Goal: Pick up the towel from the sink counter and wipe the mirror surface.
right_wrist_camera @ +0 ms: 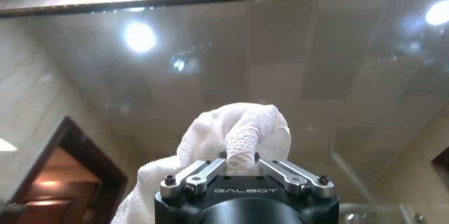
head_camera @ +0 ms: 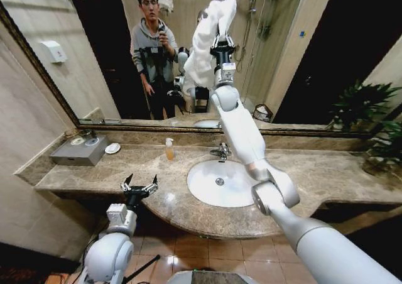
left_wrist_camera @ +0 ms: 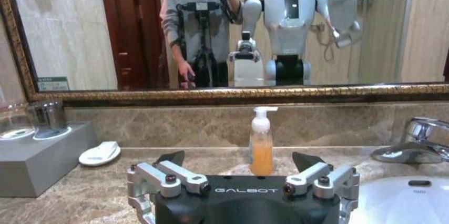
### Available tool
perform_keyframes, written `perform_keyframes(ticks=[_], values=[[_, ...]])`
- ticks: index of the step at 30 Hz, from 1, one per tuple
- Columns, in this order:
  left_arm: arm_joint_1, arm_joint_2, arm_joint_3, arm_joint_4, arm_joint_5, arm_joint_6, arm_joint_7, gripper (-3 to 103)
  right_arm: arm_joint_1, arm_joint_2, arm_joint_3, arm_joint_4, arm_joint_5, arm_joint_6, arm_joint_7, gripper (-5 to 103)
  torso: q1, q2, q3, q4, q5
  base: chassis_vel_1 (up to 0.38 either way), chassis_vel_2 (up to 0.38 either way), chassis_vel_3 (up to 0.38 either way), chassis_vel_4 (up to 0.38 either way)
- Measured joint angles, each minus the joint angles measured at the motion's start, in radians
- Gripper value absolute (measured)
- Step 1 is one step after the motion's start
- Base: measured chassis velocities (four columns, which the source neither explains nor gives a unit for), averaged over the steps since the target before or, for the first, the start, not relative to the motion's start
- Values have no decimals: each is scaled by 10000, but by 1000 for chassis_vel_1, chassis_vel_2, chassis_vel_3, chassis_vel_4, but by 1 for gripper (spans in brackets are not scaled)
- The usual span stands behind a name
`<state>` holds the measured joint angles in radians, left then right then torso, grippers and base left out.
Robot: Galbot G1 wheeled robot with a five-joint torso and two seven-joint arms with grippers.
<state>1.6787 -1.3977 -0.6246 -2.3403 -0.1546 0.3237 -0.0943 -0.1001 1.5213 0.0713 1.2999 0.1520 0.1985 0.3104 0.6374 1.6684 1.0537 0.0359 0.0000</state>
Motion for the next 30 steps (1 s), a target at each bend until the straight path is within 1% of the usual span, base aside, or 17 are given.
perform_keyframes(ticks=[1, 4, 5, 9, 10, 11, 12, 13, 14, 15, 16, 21, 22, 24, 25, 28, 30], values=[[0, 0, 0, 0, 0, 0, 0, 100, 0, 0, 0, 0, 0, 0, 0, 5, 0, 0, 0, 0, 0, 0, 0, 0, 0], [0, 1, 0, 0, 0, 0, 0, 100, -702, -851, -485, 1101, 722, -143, -231, 5, 1, 0, 0, -5, 1, 0, 0, 0, 0], [0, 1, 0, 0, 0, 0, 0, 100, -702, -851, -485, 1101, 722, -143, -231, 5, 1, 0, 0, -5, 1, 0, 0, 0, 0], [0, 0, -1, 0, 0, 0, 0, 100, -2151, -2260, -1002, 2814, 1550, -567, -184, 5, 0, 0, -1, 5, -1, 0, 0, 0, 0], [0, 0, -1, 0, 0, 0, 0, 100, -2151, -2260, -1002, 2814, 1550, -567, -184, 5, 0, 0, -1, 5, -1, 0, 0, 0, 0], [2, 1, 1, 0, 0, 0, 2, 100, -2505, -2486, -1025, 3088, 1640, -601, -172, 5, 0, 1, -1, -1, 0, 0, 0, 0, 0], [1, 0, 0, 0, 0, 0, 1, 100, -3268, -2881, -1021, 3571, 1791, -707, -128, 5, -1, 1, -1, -2, 3, 0, 0, 0, 0], [1, 0, 1, 0, 0, 0, 2, 100, -3821, -3052, -941, 3881, 1844, -823, -67, 5, 1, 0, 0, -3, 6, 0, 0, 0, 0], [1, 0, 1, 0, 0, 0, 2, 100, -3821, -3052, -941, 3881, 1844, -823, -67, 5, 1, 0, 0, -3, 6, 0, 0, 0, 0], [0, 0, 2, 0, 0, 0, 3, 100, -4464, -3210, -856, 4274, 1911, -949, 48, 5, 1, 0, -1, -8, 8, 0, 0, 0, 0], [1, 0, 1, 0, 0, 0, 2, 100, -5620, -3499, -723, 4859, 2000, -1030, 203, 5, -1, 1, -2, -1, 3, 0, 0, 0, 0], [0, 0, -1, 0, 0, 0, 0, 100, -7581, -3991, -320, 5427, 2017, -1120, 357, 5, -1, 1, -2, 2, 0, 0, 0, 0, 0], [0, 0, -1, 0, 0, 0, 0, 100, -7581, -3991, -320, 5427, 2017, -1120, 357, 5, -1, 1, -2, 2, 0, 0, 0, 0, 0], [1, 0, 1, 0, 0, 0, 1, 100, -8639, -4226, -192, 5725, 1937, -1157, 453, 5, 0, 0, 0, -4, 4, 0, 0, 0, 0], [1, 0, 1, 0, 0, 0, 1, 100, -8639, -4226, -192, 5725, 1937, -1157, 453, 5, 0, 0, 0, -4, 4, 0, 0, 0, 0], [0, 0, 0, 0, 0, 0, 1, 100, -10064, -4380, 9, 6288, 1873, -1241, 653, 5, -2, 2, -1, -3, 3, 0, 0, 0, 0], [0, 0, 0, 0, 0, 0, 1, 100, -10313, -4381, 43, 6391, 1832, -1305, 712, 5, -2, 1, -2, -1, 2, 0, 0, 0, 0]])
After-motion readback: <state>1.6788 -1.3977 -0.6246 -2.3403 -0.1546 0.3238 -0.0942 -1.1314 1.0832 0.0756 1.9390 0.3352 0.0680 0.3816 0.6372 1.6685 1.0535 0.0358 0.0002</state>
